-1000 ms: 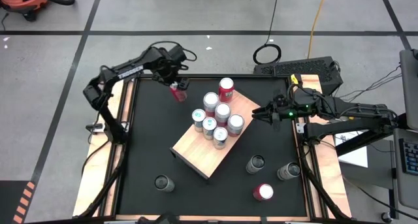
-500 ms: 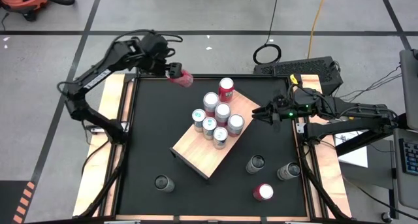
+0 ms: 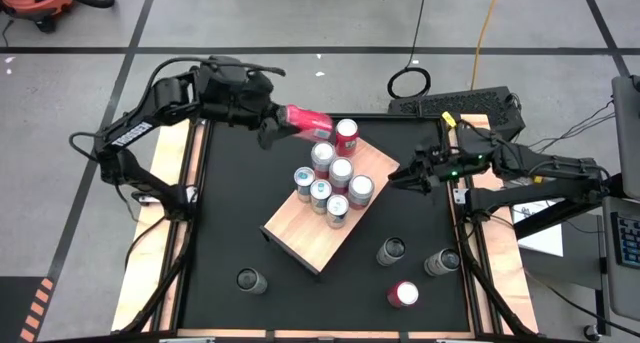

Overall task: Place canned beverage on shelf
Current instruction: Put the top red soda can on the shelf aligned with the red soda can

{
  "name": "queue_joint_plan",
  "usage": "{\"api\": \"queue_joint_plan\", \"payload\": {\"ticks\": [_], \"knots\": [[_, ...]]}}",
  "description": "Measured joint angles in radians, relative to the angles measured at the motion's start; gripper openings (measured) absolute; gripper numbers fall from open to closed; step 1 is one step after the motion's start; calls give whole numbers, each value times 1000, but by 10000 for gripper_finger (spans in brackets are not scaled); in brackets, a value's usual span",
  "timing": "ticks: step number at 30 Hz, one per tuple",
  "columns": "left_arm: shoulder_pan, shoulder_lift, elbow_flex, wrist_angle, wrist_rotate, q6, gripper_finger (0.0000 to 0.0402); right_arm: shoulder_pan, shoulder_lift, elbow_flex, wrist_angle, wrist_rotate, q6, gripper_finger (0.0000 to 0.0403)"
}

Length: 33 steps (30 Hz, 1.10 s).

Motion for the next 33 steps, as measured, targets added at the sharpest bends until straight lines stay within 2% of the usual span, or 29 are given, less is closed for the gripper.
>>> {"api": "queue_joint_plan", "payload": {"ticks": [10,17,24,33], "knots": [[-171,11,0,248,-10,489,286,0,142,320,-238,0,-96,134],[-251,11,1,297,-49,764,286,0,256,506,-296,2,-138,213],[-312,11,1,296,-60,931,286,0,323,594,-322,21,-198,289],[-330,15,0,297,-57,992,286,0,445,740,-318,10,-206,336]]}}
